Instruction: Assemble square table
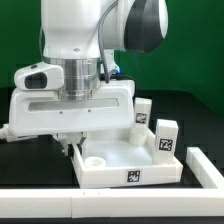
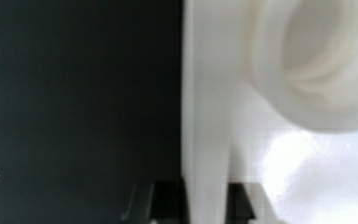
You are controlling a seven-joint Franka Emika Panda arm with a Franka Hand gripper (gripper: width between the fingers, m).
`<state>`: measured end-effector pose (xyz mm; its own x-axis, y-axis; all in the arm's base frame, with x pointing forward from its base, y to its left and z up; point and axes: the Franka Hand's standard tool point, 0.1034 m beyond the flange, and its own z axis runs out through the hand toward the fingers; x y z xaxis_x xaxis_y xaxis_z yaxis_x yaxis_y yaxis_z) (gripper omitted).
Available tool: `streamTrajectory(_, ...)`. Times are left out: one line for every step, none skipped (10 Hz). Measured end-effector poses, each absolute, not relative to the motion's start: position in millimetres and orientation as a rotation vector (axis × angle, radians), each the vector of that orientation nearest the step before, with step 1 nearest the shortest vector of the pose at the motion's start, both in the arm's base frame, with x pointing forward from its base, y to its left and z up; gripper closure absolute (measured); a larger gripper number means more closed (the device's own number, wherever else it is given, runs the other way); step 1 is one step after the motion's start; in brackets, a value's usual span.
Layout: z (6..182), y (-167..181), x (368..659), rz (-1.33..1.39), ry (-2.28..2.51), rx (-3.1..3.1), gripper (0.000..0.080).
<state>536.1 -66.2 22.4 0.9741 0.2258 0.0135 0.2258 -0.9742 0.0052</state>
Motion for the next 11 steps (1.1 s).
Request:
streamTrajectory(22.7, -67, 537, 0.020, 0.398, 3.108, 0.0744)
streamTrajectory(25.4, -67, 548, 0.009, 0.615, 3.059, 0.0744)
streamTrajectory(30.3, -63, 566, 0.024, 0.754, 3.026, 0.0744)
streamTrajectory(35.1, -57, 585, 0.069, 0.916, 2.979, 0.0744)
streamTrajectory(30.6, -61, 579, 0.057, 0.996, 2.950, 0.0744)
streamTrajectory(28.6, -64, 576, 0.037, 1.073, 2.917, 0.0744)
streamTrajectory(28.6, -65, 576, 0.028, 1.138, 2.886, 0.0744)
streamTrajectory(29.2, -66, 577, 0.019, 1.239, 2.834, 0.0744)
streamTrajectory(35.8, -57, 588, 0.040, 1.385, 2.760, 0.0744)
streamTrajectory(44.3, -46, 603, 0.090, 1.539, 2.662, 0.0744)
streamTrajectory(48.0, -45, 612, 0.128, 1.697, 2.510, 0.0744)
